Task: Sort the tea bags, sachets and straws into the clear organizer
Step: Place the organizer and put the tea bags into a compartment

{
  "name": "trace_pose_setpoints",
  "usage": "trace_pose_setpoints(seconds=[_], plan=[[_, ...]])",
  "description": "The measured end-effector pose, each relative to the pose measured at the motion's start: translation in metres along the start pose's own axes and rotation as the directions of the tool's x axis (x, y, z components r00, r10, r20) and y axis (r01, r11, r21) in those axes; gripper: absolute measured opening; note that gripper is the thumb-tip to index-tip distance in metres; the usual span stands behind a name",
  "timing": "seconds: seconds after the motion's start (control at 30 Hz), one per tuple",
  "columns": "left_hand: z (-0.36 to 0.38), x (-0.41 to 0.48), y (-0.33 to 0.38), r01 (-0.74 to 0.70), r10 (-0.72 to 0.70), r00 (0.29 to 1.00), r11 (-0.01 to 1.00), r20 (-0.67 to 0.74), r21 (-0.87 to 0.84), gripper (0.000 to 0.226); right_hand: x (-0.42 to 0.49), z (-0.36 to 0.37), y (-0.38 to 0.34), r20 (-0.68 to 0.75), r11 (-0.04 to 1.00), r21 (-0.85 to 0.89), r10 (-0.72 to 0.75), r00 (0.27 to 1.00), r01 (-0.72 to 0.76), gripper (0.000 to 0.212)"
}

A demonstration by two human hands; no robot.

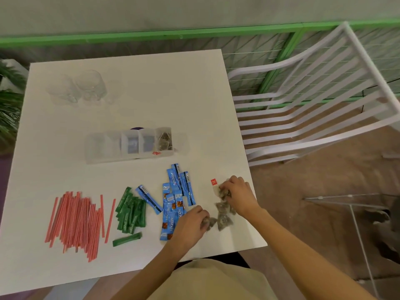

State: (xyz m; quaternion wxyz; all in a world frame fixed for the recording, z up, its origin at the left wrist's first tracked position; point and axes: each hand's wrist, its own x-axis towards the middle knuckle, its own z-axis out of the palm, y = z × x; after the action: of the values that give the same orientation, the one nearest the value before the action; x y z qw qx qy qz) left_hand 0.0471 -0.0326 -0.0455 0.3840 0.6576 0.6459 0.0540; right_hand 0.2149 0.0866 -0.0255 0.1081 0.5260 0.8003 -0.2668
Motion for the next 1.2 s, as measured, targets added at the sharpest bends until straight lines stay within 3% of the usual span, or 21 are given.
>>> trace_pose_setpoints(seconds=[0.2,0.47,0.67,0.77,0.93,1.07,1.2], plan=[[-0.003,-0.001,0.002,0.135,-0.148,0.988,0.959,-0.034,-0.248,0.012,0.003,0.001,0.0,-0.01,0.999,0.032,-0.013,1.0,0.013,0.022],[-0.03,-0.005,0.003,0.236,-0.302,0.953,0.786,-0.021,-0.571,0.012,-0.004,-0.011,-0.004,-0.009,0.911,0.411,0.045,0.999,-0.037,0.01],[-0.056,-0.006,0.001,0.268,-0.36,0.932,0.607,0.042,-0.748,0.012,-0.006,-0.024,-0.013,0.053,0.656,0.745,0.121,0.991,-0.12,0.014],[-0.07,-0.006,0.001,0.233,-0.334,0.941,0.542,0.047,-0.807,0.017,-0.004,-0.031,-0.022,0.091,0.464,0.875,0.126,0.988,-0.14,0.016],[-0.095,-0.009,0.003,0.164,-0.321,0.946,0.363,0.043,-0.917,0.018,0.0,-0.043,-0.045,0.114,0.206,0.97,0.086,0.99,-0.13,0.019],[-0.118,-0.006,0.0,0.085,-0.335,0.942,0.227,0.005,-0.97,0.015,0.011,-0.052,-0.059,0.14,0.126,0.981,0.074,0.987,-0.149,0.014],[-0.138,0.002,-0.007,0.028,-0.375,0.924,0.262,-0.075,-0.965,0.012,0.024,-0.065,-0.074,0.138,0.164,0.976,0.056,0.989,-0.145,0.011]])
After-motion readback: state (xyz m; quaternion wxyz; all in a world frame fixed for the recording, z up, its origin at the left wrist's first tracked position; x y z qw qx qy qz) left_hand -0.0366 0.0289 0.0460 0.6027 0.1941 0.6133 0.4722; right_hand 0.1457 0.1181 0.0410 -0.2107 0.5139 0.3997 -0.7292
